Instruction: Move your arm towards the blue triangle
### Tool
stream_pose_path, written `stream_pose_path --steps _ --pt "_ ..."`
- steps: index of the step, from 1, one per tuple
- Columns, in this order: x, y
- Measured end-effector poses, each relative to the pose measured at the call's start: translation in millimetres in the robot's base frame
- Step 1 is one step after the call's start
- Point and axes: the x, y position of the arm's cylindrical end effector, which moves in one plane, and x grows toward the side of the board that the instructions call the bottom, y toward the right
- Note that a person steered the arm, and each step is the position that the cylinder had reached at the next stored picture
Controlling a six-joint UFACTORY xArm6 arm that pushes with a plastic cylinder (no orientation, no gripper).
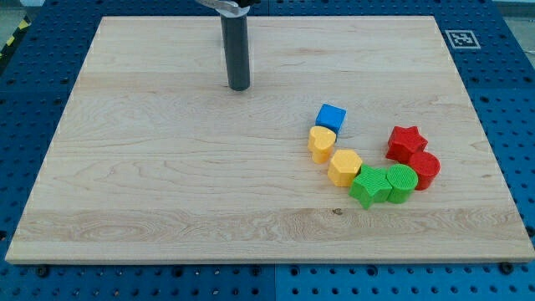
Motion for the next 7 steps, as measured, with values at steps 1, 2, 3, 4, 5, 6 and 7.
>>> stream_pose_path --steps 1,2,3,4,5,6,7 --pt "0 -14" --pt "-7 -57" --pt "-28 -103" --pt "-28 -107" --pt "-29 -107" --pt "-45 -141" --pt "-81 -173"
